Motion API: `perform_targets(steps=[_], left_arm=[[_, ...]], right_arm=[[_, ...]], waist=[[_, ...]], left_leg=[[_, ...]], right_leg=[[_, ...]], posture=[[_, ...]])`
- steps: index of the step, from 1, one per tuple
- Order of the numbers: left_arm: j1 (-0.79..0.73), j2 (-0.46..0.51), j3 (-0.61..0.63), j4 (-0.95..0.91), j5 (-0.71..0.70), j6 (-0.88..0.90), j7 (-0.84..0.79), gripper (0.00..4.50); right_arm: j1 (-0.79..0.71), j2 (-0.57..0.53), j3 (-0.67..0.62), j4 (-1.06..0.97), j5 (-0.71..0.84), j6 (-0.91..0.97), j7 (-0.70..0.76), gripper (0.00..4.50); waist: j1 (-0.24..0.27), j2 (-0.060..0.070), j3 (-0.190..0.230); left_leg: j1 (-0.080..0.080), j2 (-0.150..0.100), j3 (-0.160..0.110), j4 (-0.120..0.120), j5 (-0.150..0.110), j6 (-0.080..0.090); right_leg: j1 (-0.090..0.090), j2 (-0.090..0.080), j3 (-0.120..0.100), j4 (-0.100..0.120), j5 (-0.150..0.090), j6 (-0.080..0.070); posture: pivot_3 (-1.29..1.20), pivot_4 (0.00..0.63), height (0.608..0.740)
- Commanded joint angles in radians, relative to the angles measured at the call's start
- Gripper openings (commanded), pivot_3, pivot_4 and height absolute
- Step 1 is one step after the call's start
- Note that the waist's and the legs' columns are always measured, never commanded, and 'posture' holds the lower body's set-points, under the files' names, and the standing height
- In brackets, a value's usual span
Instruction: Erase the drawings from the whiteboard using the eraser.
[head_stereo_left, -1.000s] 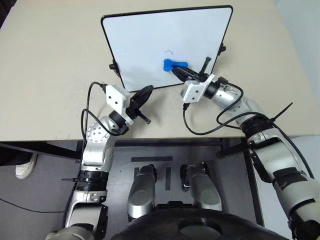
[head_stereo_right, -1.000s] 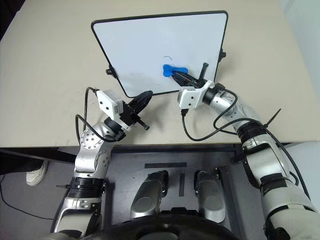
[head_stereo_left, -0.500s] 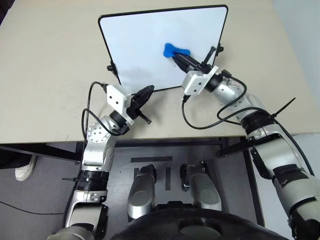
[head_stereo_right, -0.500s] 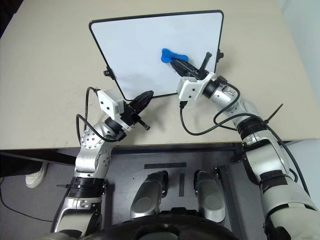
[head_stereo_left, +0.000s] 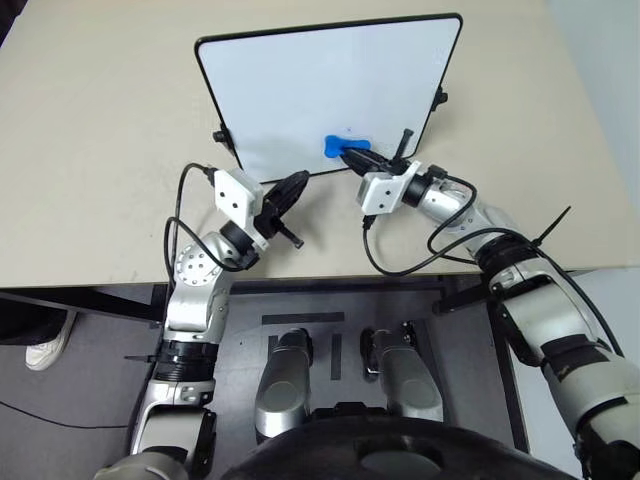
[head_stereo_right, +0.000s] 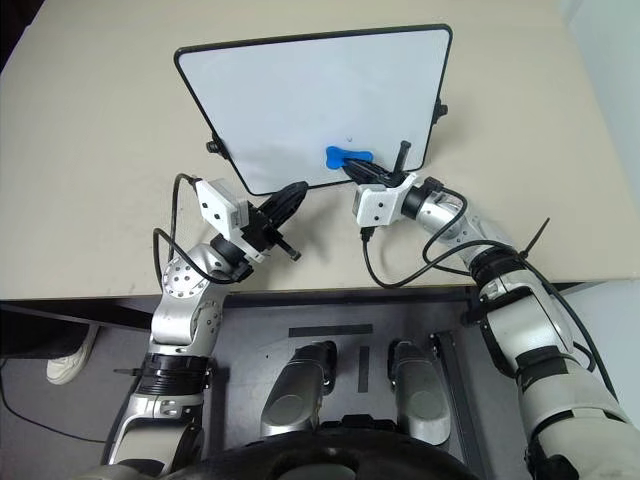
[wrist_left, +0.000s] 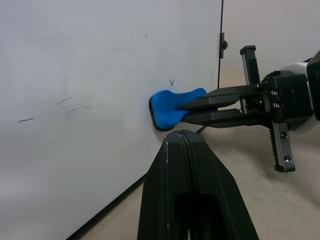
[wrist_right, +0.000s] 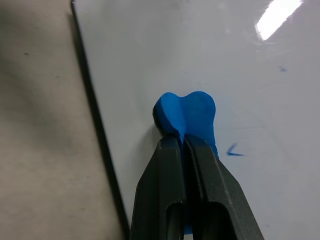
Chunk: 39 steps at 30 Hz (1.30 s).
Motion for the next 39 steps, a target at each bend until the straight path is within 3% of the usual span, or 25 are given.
perform_targets(steps=[1, 8, 23, 39], left_arm=[[-0.013, 0.0, 0.0, -0.027, 0.003, -0.011, -0.003, 0.0], [-0.007, 0.001, 0.001, -0.032, 0.003, -0.013, 0.001, 0.0], [-0.019, 0.006, 0.001, -0.027, 0.0, -0.009, -0.009, 0.0], [-0.022, 0.001, -0.003, -0.022, 0.002, -0.01, -0.006, 0.0]], right_arm=[[-0.066, -0.023, -0.054, -0.045, -0.017, 0.042, -0.117, 0.02], [-0.034, -0.041, -0.047, -0.036, -0.022, 0.045, -0.157, 0.02], [0.016, -0.005, -0.016, 0.057, -0.016, 0.132, -0.071, 0.02], [-0.067, 0.009, -0.032, -0.153, 0.027, 0.015, -0.047, 0.02]], waist=[[0.0, 0.0, 0.0], [0.0, 0.0, 0.0], [0.0, 0.0, 0.0], [-0.009, 0.0, 0.0]], left_leg=[[0.0, 0.0, 0.0, 0.0, 0.0, 0.0], [0.0, 0.0, 0.0, -0.001, 0.0, -0.001], [0.003, 0.0, 0.0, -0.002, 0.0, -0.001], [0.001, 0.0, 0.001, -0.012, 0.008, 0.005]], right_leg=[[0.0, 0.0, 0.0, 0.0, 0.0, 0.0], [0.0, 0.0, 0.0, 0.0, 0.004, -0.001], [0.001, 0.0, 0.0, 0.0, 0.007, -0.002], [-0.006, -0.001, 0.0, -0.002, 0.005, -0.001]], posture=[[0.0, 0.15, 0.74], [0.0, 0.15, 0.74], [0.0, 0.15, 0.74], [0.0, 0.15, 0.74]])
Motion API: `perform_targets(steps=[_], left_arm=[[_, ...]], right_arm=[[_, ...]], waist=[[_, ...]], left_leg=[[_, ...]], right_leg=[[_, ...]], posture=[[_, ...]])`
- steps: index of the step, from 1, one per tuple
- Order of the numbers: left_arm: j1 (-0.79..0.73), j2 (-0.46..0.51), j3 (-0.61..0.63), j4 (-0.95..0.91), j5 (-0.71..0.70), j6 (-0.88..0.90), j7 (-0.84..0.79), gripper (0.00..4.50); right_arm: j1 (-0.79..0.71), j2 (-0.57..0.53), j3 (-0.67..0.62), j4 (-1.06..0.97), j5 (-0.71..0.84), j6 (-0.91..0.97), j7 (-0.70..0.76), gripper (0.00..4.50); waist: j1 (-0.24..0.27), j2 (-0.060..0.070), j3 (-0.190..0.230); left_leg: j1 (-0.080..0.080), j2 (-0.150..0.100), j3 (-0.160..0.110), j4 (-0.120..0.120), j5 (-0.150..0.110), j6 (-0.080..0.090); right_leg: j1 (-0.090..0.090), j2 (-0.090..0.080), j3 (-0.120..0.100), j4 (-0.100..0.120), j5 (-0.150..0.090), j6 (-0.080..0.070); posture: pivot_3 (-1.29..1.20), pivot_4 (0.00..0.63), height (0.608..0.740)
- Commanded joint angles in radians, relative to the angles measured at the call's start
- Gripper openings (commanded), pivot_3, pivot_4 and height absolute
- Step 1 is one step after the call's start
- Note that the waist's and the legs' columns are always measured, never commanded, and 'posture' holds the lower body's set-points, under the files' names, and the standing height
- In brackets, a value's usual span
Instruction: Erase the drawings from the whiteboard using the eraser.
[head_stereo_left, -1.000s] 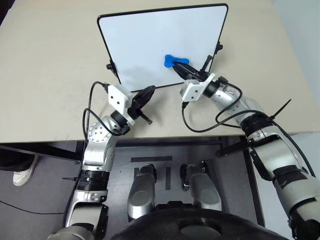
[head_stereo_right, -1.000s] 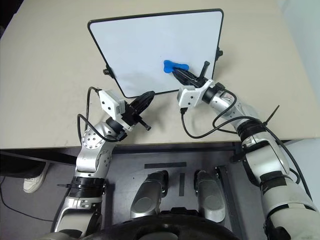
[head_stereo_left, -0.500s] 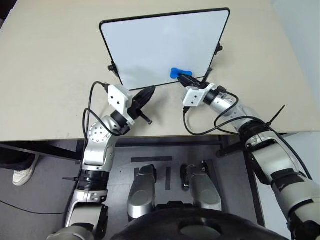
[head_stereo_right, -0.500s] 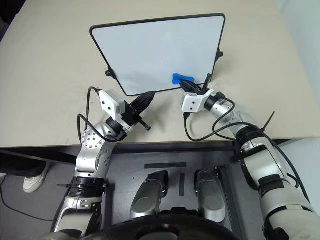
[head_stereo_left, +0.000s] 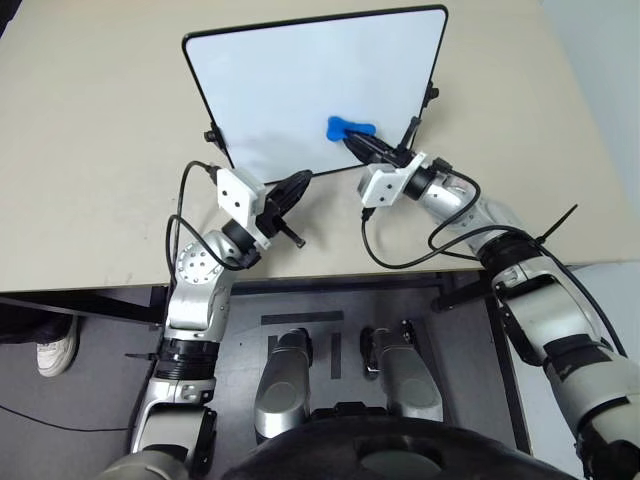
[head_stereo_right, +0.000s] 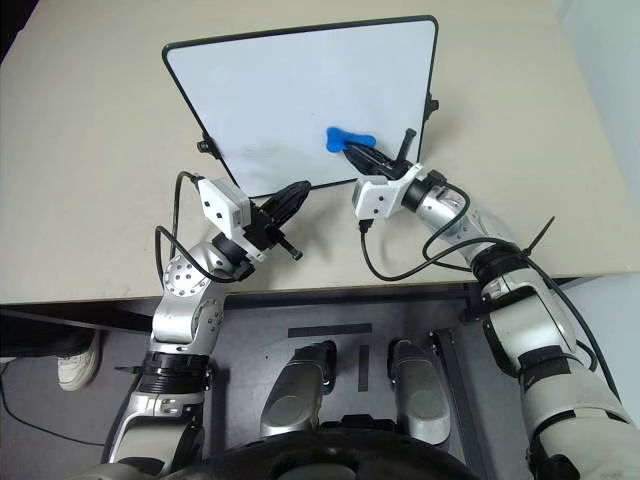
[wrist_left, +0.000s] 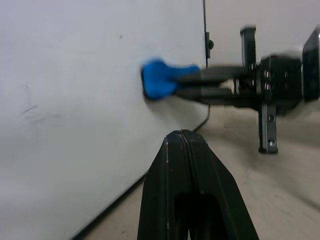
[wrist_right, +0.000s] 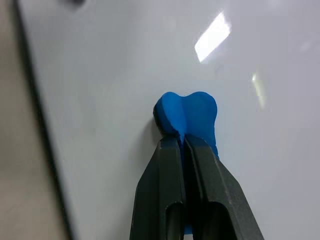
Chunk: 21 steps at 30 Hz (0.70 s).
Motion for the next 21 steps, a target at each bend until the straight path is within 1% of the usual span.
perform_targets(steps=[1, 6, 11, 13, 15, 18, 21], left_arm=[[-0.012, -0.001, 0.002, -0.021, 0.003, -0.011, -0.002, 0.0], [-0.011, -0.005, 0.002, -0.019, 0.004, -0.015, 0.002, 0.0], [-0.003, -0.006, 0.002, -0.027, 0.005, -0.016, 0.007, 0.0], [0.002, -0.006, 0.004, -0.033, 0.003, -0.015, 0.01, 0.0], [0.009, -0.003, 0.007, -0.042, 0.001, -0.012, 0.01, 0.0], [0.022, 0.005, 0.013, -0.054, -0.004, -0.007, 0.009, 0.0], [0.031, 0.012, 0.016, -0.064, -0.007, -0.001, 0.006, 0.0]], right_arm=[[-0.068, 0.014, -0.03, -0.077, 0.034, 0.002, 0.011, 0.02], [-0.088, 0.022, -0.027, -0.081, 0.043, 0.013, 0.03, 0.02], [-0.04, 0.007, -0.02, -0.085, 0.056, 0.012, 0.055, 0.02], [0.006, -0.009, -0.031, -0.116, 0.086, 0.02, 0.079, 0.02], [0.081, -0.036, -0.045, -0.181, 0.149, 0.042, 0.144, 0.02], [0.232, -0.099, -0.076, -0.355, 0.28, 0.105, 0.266, 0.02], [0.369, -0.165, -0.125, -0.556, 0.386, 0.218, 0.358, 0.02]], waist=[[0.0, 0.0, 0.0], [0.001, 0.0, 0.0], [0.002, 0.0, 0.0], [0.003, 0.0, 0.0], [0.008, -0.001, 0.0], [0.017, -0.001, 0.0], [0.018, -0.001, 0.0]], left_leg=[[0.0, 0.0, 0.0, 0.0, 0.0, 0.0], [-0.001, 0.0, 0.0, 0.0, 0.0, 0.0], [-0.001, 0.0, 0.0, 0.0, 0.0, 0.0], [-0.001, 0.0, 0.0, 0.0, -0.001, -0.001], [-0.001, 0.0, 0.0, 0.0, -0.001, -0.001], [-0.002, 0.0, 0.0, 0.001, -0.001, -0.001], [-0.003, 0.0, 0.001, 0.003, -0.001, 0.0]], right_leg=[[0.0, 0.0, 0.0, 0.0, 0.0, 0.0], [0.0, 0.0, 0.0, -0.001, -0.002, 0.0], [0.0, 0.0, 0.0, -0.001, -0.002, 0.0], [0.0, 0.0, 0.0, -0.001, -0.003, -0.001], [0.0, 0.0, 0.0, -0.001, -0.003, -0.001], [0.0, 0.0, -0.001, -0.001, -0.003, 0.0], [0.0, 0.0, -0.001, -0.001, -0.004, 0.002]], posture=[[0.0, 0.15, 0.74], [0.0, 0.15, 0.74], [0.0, 0.15, 0.74], [0.0, 0.15, 0.74], [0.0, 0.15, 0.74], [0.0, 0.15, 0.74], [0.0, 0.15, 0.74]])
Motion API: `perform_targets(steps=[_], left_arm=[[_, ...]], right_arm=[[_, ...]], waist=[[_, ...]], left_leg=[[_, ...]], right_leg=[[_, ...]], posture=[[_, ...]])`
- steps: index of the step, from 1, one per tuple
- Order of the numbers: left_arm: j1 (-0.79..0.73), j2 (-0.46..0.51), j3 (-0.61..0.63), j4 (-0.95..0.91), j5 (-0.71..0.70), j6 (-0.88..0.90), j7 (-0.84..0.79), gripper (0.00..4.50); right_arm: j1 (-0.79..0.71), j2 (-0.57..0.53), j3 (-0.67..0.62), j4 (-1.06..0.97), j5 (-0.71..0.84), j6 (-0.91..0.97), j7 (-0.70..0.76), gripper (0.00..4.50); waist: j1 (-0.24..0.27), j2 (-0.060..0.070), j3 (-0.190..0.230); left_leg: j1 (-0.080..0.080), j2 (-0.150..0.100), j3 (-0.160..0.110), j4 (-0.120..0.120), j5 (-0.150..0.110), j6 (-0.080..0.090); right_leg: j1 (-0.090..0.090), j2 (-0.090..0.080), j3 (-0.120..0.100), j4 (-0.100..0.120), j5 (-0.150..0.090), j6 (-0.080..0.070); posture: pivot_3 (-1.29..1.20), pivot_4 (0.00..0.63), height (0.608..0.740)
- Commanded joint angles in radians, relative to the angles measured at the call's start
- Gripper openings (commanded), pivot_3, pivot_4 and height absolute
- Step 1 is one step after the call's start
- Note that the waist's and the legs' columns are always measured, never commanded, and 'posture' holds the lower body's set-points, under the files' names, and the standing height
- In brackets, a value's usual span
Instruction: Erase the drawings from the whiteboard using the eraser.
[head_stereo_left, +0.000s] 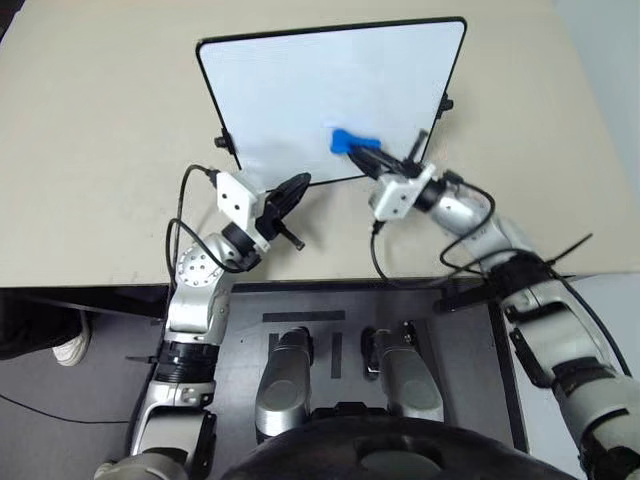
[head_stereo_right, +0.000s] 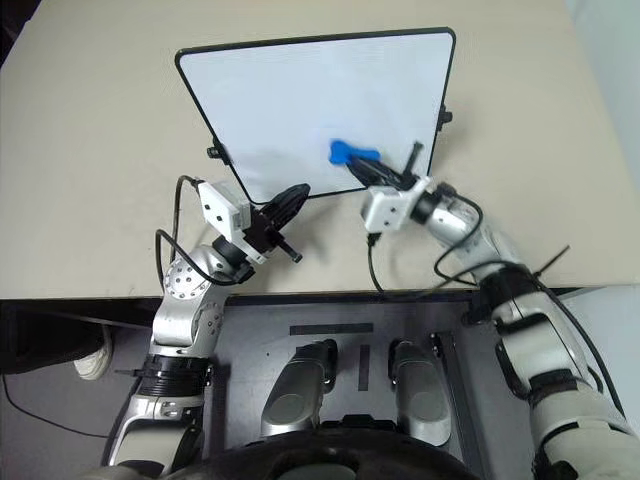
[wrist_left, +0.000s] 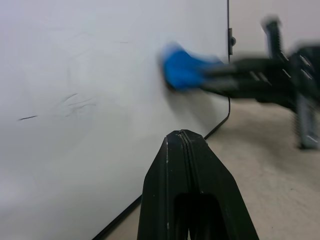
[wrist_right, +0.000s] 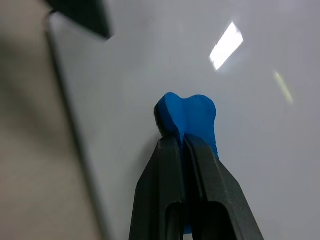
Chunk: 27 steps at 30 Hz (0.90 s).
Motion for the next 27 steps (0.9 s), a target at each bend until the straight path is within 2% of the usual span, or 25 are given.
perform_targets(steps=[1, 8, 10, 13, 16, 25, 27], left_arm=[[0.005, 0.01, 0.012, -0.05, -0.008, 0.0, -0.003, 0.0], [-0.014, 0.026, 0.014, -0.029, -0.016, 0.014, -0.026, 0.0], [-0.027, 0.027, 0.008, -0.014, -0.015, 0.015, -0.035, 0.0], [-0.048, 0.023, 0.001, 0.004, -0.011, 0.015, -0.047, 0.0], [-0.066, 0.023, 0.003, 0.018, -0.011, 0.016, -0.054, 0.0], [-0.106, 0.039, 0.016, 0.047, -0.01, 0.011, -0.07, 0.0], [-0.102, 0.046, 0.023, 0.049, -0.012, 0.009, -0.075, 0.0]], right_arm=[[0.103, -0.067, -0.097, -0.265, 0.159, 0.136, 0.106, 0.02], [0.438, -0.24, -0.274, -0.664, 0.379, 0.528, 0.271, 0.02], [0.525, -0.277, -0.305, -0.71, 0.401, 0.597, 0.304, 0.02], [0.58, -0.281, -0.312, -0.727, 0.398, 0.65, 0.319, 0.02], [0.575, -0.255, -0.301, -0.719, 0.374, 0.678, 0.309, 0.81], [0.55, -0.211, -0.353, -0.763, 0.404, 0.692, 0.298, 3.88], [0.549, -0.193, -0.366, -0.777, 0.42, 0.699, 0.297, 3.88]], waist=[[0.0, 0.0, 0.0], [0.001, -0.002, -0.001], [0.001, -0.002, -0.001], [0.0, -0.002, -0.001], [-0.005, -0.002, -0.001], [0.001, -0.002, -0.001], [0.002, -0.002, -0.001]], left_leg=[[0.0, 0.0, 0.0, 0.0, 0.0, 0.0], [0.003, 0.0, 0.001, 0.001, 0.0, 0.0], [0.004, -0.001, 0.001, 0.002, 0.0, 0.0], [0.005, -0.001, 0.001, 0.004, 0.0, 0.0], [0.005, -0.001, 0.001, 0.006, 0.001, 0.001], [0.005, -0.001, 0.0, 0.008, 0.003, 0.004], [0.005, -0.001, 0.0, 0.008, 0.002, 0.005]], right_leg=[[0.0, 0.0, 0.0, 0.0, 0.0, 0.0], [0.005, 0.0, 0.0, 0.0, -0.006, 0.003], [0.007, 0.0, 0.0, 0.0, -0.006, 0.004], [0.01, 0.001, 0.0, 0.0, -0.011, 0.011], [0.011, 0.001, 0.001, 0.0, -0.012, 0.017], [0.011, 0.001, 0.001, 0.001, -0.012, 0.018], [0.011, 0.001, 0.001, 0.001, -0.011, 0.016]], posture=[[0.0, 0.15, 0.74], [0.0, 0.15, 0.74], [0.0, 0.15, 0.74], [0.0, 0.15, 0.74], [0.0, 0.15, 0.74], [0.0, 0.15, 0.74], [0.0, 0.15, 0.74]])
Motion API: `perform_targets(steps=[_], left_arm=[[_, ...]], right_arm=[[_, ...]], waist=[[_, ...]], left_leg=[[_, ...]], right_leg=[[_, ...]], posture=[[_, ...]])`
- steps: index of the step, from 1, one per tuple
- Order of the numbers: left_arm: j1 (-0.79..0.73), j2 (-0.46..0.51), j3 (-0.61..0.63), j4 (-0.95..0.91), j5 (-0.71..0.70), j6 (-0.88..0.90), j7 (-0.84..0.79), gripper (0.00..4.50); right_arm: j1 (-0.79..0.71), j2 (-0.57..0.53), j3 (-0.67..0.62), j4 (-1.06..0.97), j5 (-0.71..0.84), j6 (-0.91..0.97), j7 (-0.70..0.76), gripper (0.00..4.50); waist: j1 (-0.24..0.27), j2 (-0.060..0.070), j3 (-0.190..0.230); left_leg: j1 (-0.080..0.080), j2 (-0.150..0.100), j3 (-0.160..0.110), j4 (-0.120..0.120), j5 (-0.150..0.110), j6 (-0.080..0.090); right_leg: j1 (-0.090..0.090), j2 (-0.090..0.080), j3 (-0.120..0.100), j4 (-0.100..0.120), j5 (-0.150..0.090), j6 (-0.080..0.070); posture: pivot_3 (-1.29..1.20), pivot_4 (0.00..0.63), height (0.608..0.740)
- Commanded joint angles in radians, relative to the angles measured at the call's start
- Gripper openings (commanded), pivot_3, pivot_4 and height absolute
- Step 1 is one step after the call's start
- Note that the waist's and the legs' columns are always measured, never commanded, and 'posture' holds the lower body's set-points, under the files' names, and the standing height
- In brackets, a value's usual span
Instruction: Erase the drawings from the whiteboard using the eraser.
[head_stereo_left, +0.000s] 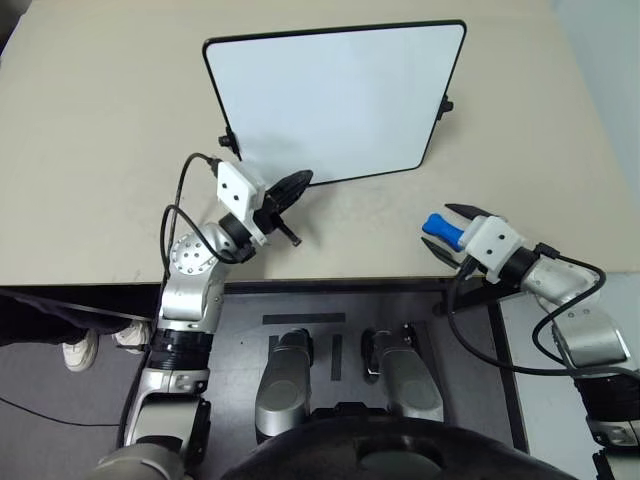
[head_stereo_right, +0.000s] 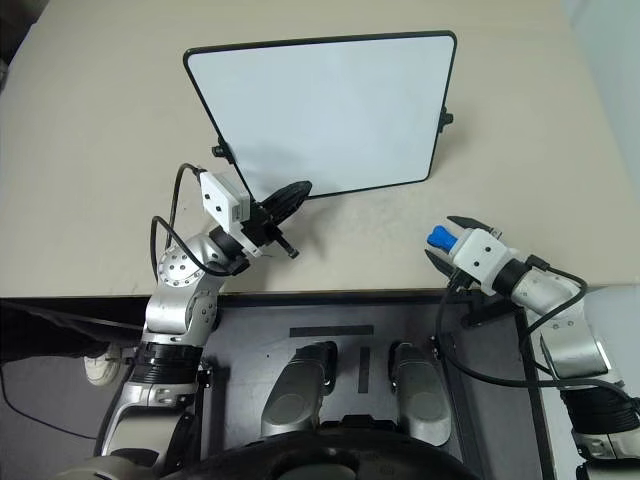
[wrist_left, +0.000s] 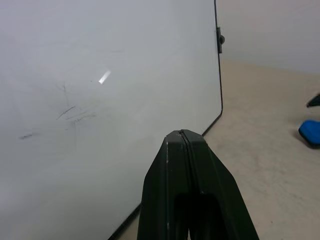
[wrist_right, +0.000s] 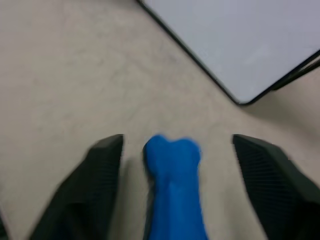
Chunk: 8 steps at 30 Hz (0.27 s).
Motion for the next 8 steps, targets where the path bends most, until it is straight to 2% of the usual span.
perform_targets(steps=[1, 8], left_arm=[[-0.005, 0.017, 0.025, -0.018, -0.009, -0.009, -0.01, 0.0], [-0.021, 0.025, 0.016, -0.014, -0.012, 0.006, -0.031, 0.0]], right_arm=[[-0.007, 0.022, -0.06, -0.068, 0.048, 0.002, -0.012, 3.88], [0.008, 0.061, -0.101, -0.149, 0.092, 0.064, -0.013, 3.88]], waist=[[0.0, 0.0, 0.0], [0.0, 0.0, 0.0]], left_leg=[[0.0, 0.0, 0.0, 0.0, 0.0, 0.0], [0.0, 0.0, 0.0, 0.002, -0.002, 0.001]], right_leg=[[0.0, 0.0, 0.0, 0.0, 0.002, -0.004], [0.001, 0.0, 0.0, 0.0, 0.002, -0.004]], posture=[[0.0, 0.15, 0.74], [0.0, 0.15, 0.74]])
